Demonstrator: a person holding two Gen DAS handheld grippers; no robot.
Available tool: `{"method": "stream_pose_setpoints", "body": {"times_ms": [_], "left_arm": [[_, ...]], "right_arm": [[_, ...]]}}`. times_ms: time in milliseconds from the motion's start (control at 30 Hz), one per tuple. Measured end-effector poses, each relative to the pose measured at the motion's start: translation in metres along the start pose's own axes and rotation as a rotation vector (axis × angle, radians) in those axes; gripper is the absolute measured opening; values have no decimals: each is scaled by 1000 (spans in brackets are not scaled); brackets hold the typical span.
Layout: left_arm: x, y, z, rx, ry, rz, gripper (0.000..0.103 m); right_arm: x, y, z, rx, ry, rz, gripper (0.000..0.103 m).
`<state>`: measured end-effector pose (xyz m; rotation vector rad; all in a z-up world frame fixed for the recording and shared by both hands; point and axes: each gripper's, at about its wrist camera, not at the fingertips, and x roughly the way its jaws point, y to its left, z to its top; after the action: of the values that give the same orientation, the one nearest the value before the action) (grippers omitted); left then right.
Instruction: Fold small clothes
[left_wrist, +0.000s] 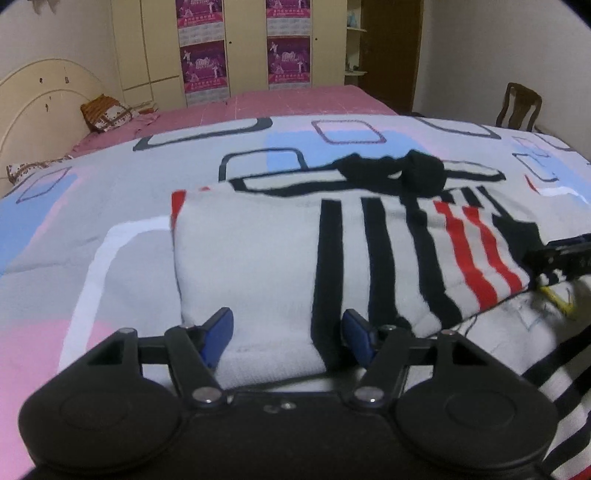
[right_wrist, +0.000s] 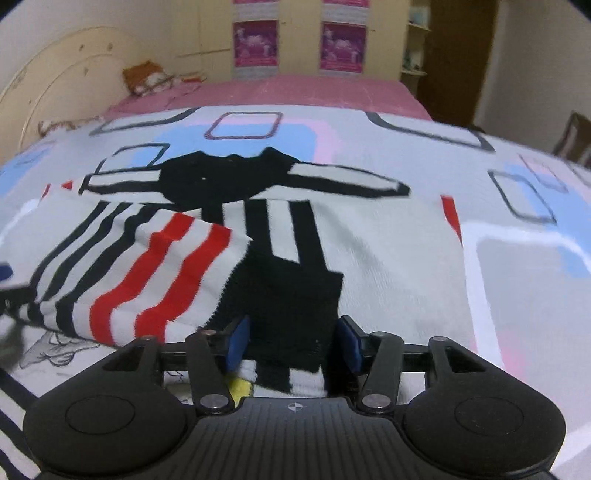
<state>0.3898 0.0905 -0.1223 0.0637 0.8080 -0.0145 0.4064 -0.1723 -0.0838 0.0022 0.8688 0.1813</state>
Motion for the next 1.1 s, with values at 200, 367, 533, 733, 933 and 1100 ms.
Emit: {"method": "stream_pose_setpoints", "body": {"times_ms": [200,367,533,733,933,1100], "left_arm": [[1,10,-6,11,-15,-13,67],[-1,18,-6,33,-17,-32,68],[-1,24,-2,26,-7,-50,67],[1,35,-6,-11,4,-31,74],[-12,46,-5,-70,-6,-27,66],[-33,10,3,-12,-82,-56,69]], "right_arm": [[-8,-7,0,85,10,72,23],[-15,-4,-6,64,21,69,15],[-17,-14,-2,131,15,97,10],[-16,-14,-2,127,51,96,9],[-21,-15,-3,107,39,90,10],[-50,-10,2,47,-132,-44,29]]}}
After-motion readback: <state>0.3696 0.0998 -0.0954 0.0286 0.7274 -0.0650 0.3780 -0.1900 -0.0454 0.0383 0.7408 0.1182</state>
